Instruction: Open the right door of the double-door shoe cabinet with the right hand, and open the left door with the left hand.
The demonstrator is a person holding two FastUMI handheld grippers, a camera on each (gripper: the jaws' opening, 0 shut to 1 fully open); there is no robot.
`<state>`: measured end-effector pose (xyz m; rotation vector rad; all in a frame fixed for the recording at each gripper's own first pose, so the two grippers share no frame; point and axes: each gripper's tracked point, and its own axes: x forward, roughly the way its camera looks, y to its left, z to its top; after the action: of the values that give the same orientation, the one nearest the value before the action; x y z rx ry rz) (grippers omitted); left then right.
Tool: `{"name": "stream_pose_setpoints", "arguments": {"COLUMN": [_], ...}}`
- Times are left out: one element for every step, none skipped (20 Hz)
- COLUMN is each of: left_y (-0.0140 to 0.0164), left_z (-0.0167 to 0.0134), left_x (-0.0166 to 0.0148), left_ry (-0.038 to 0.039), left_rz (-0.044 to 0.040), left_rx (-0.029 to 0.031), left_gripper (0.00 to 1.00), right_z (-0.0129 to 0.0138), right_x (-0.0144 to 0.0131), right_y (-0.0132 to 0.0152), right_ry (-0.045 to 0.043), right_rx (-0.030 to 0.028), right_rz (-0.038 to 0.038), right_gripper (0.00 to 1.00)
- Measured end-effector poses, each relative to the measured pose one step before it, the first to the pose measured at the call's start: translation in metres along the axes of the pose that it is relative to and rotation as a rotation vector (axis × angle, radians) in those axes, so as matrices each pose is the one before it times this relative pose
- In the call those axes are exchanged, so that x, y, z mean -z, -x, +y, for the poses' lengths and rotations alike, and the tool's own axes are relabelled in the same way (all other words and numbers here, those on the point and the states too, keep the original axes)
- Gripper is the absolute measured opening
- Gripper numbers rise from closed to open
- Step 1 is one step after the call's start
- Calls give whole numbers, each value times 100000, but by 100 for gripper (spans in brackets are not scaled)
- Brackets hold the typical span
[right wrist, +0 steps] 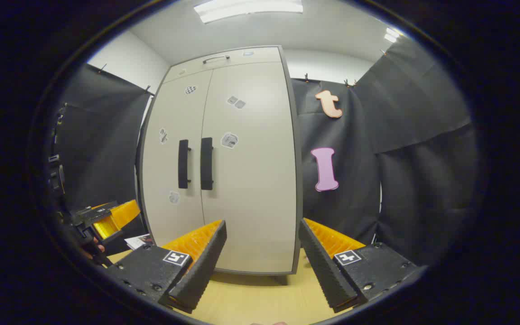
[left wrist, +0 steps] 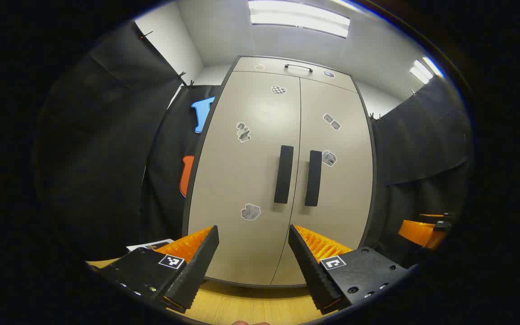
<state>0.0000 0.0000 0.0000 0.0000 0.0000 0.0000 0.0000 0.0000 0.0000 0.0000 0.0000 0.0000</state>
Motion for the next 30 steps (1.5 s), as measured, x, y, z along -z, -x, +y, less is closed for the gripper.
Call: {"name": "stream_pose_setpoints", "arguments": {"left_y": [19, 3, -2, 11, -29, -6, 13, -80, -74, 15, -130, -268, -206, -88, -108, -88, -189, -77, -189, -187, -160, -120, -148, -76, -147, -64, -73, -79, -61, -18], "left_z": [42, 282, 231, 18, -39, -130, -168, -440, -177, 39, 198, 196, 224, 222, 435, 460, 379, 159, 181, 148, 229, 24, 100, -9, -30, -13, -10, -99, 41, 159], "left_x": [-352, -379, -103, -235, -140, 238, 84, 199, 167, -284, -157, -300, -538, -639, -505, -98, 3, -22, 113, 193, 103, 105, 23, 3, -18, 75, 4, -67, 24, 53], "left_ry": [-1090, -1475, -1340, -1051, -969, -677, -85, 339, 92, 56, -9, 228, 438, 454, 142, 96, 366, 641, 539, 321, 20, -202, -426, -299, -209, -30, 230, 186, -41, -449], "left_rz": [-427, -159, 184, 48, 481, 1087, 1012, 1414, 1077, 65, 101, -179, -1218, -1192, -829, 121, 151, 293, 403, 607, 493, 343, 119, -95, -122, 123, -66, -233, -15, 390], "left_rx": [-512, -1383, -895, -187, 478, 873, 1080, 1489, 1267, 122, 25, 211, 276, 582, 414, 129, 67, 456, 426, 478, 326, 356, 303, 188, 472, 290, 203, 472, -65, -177], "left_gripper": [93, 93, 93, 93, 93, 93, 93, 93, 93, 93, 93, 93, 93, 94, 95, 95, 95, 95, 95, 95, 95, 95, 95, 95, 95, 95, 95, 95, 95, 95], "right_z": [-96, -105, -91, 79, 95, 129, 319, 307, 300, 429, 555, 439, 447, 565, 533, 591, 409, 403, 353, 298, 295, 163, 8, 32, -33, 32, 102, 123, 109, 82], "right_x": [-129, -250, -70, -100, -28, -32, 125, 47, 97, -103, -287, -433, -320, -368, -172, -168, 22, 99, 169, 180, 208, 65, -63, -152, -4, -125, -7, -151, -119, -277], "right_y": [-83, -117, 9, -49, -52, 35, 50, 4, -11, -34, -53, -151, -255, -140, -182, -198, -116, -41, -74, -28, -24, 35, -58, -9, -52, -110, -115, -176, -213, -358], "right_ry": [-812, -151, 367, 723, 819, 538, 144, 6, -12, -2, -39, 191, 334, 422, 213, -60, -228, -359, -370, -261, 122, 148, 369, 311, 315, 288, 154, -177, -342, -559], "right_rx": [294, 688, 567, 274, 378, 14, -9, -123, -40, -350, -610, -132, -239, -454, -428, -433, 7, 231, 216, 197, -104, 252, 554, 531, 387, 290, -18, -121, 96, 187], "right_rz": [-233, -377, -124, -112, 114, -20, 146, 313, 430, 376, -371, -434, -494, -524, -311, -170, 48, 103, 245, 464, 725, 166, 10, -346, -278, -135, 157, -214, -120, -431], "right_gripper": [100, 100, 100, 100, 100, 100, 100, 100, 99, 99, 99, 99, 99, 99, 99, 99, 99, 99, 99, 100, 100, 100, 100, 100, 99, 99, 100, 100, 99, 99]}}
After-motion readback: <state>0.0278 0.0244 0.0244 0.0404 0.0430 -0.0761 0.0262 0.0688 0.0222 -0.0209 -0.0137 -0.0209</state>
